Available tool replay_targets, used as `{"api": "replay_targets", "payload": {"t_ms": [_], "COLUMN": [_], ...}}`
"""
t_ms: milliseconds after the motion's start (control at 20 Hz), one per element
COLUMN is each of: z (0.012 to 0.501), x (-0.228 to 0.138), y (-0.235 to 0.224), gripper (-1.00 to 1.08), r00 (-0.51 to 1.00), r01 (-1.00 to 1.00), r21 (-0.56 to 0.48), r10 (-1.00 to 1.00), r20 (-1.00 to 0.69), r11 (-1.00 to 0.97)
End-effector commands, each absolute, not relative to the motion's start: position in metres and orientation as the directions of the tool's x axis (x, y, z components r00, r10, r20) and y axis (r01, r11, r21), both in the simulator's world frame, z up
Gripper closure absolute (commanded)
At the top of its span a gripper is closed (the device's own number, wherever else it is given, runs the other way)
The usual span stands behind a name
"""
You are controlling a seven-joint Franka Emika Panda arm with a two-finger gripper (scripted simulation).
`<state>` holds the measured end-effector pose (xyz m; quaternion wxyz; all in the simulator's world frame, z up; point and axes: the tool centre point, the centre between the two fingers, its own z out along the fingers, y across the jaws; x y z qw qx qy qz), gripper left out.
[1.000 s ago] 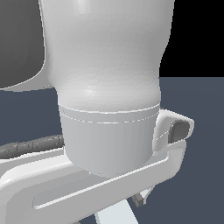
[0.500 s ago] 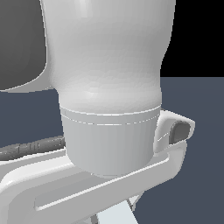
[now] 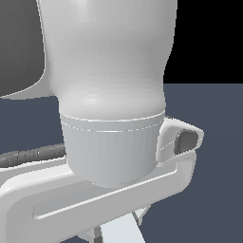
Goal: Insert the peg into the horizontal hole in a box.
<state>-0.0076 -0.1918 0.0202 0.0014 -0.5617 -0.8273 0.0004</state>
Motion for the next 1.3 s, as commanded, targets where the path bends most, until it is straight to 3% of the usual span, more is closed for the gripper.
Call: {"api": "replay_targets", "payload": {"t_ms": [0,1250], "z": [0.023,0.057], "x": [-0.011,-0.091], "y": [-0.188,-0.068], "gripper": [1.08,1.08], "r00": [-0.354,0.055], "r01": [0.935,0.998], "r21": [0.0,0.0], "r10": [0.935,0.998], "r20": [0.001,0.001], "r11": [0.354,-0.055]}}
